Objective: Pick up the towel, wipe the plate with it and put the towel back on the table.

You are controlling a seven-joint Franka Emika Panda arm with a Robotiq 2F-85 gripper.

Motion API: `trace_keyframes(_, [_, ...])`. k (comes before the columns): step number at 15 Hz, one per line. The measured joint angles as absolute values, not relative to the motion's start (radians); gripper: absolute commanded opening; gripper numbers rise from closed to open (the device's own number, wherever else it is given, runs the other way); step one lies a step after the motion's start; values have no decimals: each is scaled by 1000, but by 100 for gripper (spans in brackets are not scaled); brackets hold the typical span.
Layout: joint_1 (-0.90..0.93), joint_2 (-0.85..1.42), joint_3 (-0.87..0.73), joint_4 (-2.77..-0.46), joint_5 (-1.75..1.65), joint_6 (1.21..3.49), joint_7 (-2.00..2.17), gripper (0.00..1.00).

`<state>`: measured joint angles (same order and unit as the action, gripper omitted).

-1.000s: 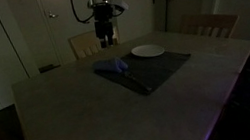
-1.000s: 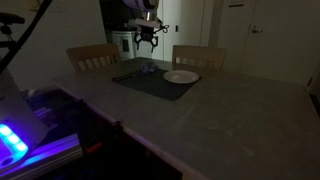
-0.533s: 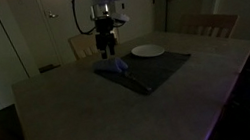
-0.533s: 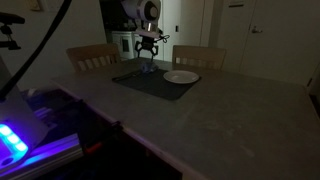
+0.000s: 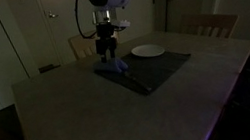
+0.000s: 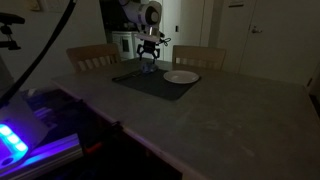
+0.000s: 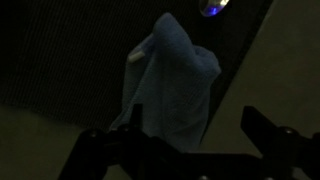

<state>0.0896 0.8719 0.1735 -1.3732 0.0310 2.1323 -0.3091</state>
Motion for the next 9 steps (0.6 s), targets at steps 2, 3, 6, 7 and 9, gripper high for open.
trace_keyframes(2, [89, 875, 172, -1373, 31, 2135, -304, 100])
trace_keyframes(3, [89, 875, 171, -1374, 30, 2137, -303, 90])
trace_keyframes(6, [89, 875, 169, -1374, 28, 2138, -303, 79])
trace_keyframes(7, [89, 875, 168, -1374, 26, 2138, -304, 84])
trace_keyframes(9, [89, 876, 168, -1374, 21, 2139, -307, 64])
